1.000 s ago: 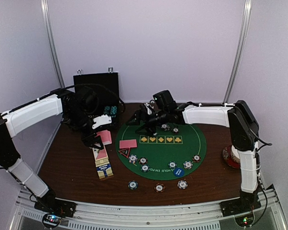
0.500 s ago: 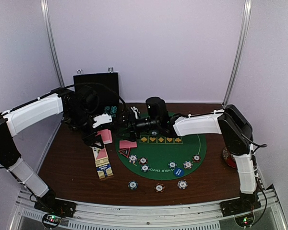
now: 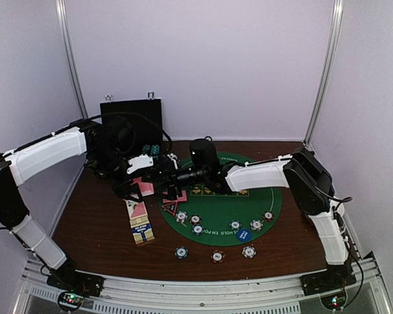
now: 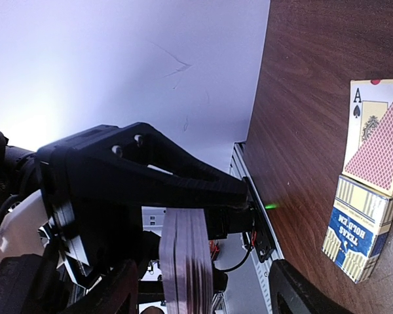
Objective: Distribute texas hold em gaming equipment
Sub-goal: Pick up the poker card from the face-down deck piles.
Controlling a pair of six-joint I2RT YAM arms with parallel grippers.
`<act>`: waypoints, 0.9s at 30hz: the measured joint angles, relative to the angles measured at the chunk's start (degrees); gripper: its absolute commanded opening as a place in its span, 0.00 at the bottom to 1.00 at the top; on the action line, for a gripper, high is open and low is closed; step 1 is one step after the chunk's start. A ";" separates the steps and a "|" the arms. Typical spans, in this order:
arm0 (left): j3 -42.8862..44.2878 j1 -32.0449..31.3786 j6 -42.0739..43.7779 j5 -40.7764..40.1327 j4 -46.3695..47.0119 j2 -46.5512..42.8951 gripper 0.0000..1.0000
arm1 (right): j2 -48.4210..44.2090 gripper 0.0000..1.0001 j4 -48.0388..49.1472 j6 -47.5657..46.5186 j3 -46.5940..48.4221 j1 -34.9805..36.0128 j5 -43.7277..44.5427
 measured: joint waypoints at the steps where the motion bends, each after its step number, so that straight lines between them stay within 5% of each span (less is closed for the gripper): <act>1: 0.02 0.00 0.00 0.02 0.02 0.04 0.26 | 0.31 0.72 0.17 0.11 0.31 0.04 -0.20; 27: 0.55 -0.02 -0.07 0.26 -0.02 0.76 0.24 | 2.78 0.56 -12.90 -7.21 7.06 -0.42 -3.30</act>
